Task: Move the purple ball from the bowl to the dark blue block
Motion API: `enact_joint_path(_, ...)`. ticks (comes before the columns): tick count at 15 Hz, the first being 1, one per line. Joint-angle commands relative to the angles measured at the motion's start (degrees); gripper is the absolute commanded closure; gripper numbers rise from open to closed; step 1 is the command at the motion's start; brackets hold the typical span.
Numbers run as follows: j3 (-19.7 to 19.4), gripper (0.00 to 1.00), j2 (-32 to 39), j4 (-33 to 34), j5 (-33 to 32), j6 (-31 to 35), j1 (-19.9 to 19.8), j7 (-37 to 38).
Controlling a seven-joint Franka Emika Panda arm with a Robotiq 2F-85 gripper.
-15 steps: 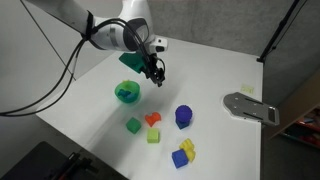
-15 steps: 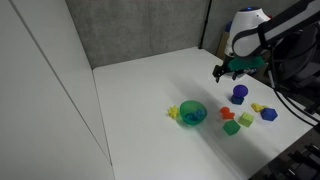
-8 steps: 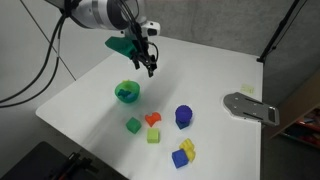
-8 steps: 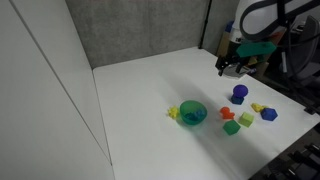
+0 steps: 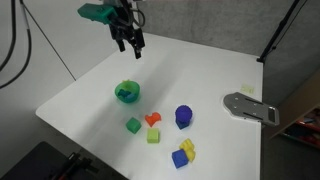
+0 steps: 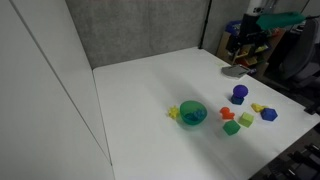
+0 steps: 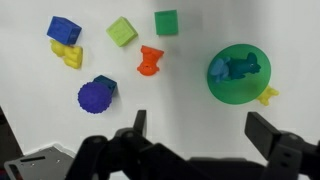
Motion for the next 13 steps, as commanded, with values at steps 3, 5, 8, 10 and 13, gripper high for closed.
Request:
enact_joint_path(3, 2.13, 0.00, -10.48, -2.19, 3.59, -5.31, -1.49, -6.92)
enact_joint_path(5, 2.36, 0.00, -13.14, -1.48, 4.41, -8.00, -1.64, -8.53)
enact_joint_path(8, 2.67, 0.00, -16.10, -0.71, 4.01, -11.40, -1.89, -8.30)
enact_joint_path(10, 2.86, 0.00, -17.44, -0.70, 3.67, -12.84, -2.03, -7.71)
enact_joint_path(13, 3.22, 0.00, -16.80, -0.33, 3.67, -12.42, -2.14, -7.12)
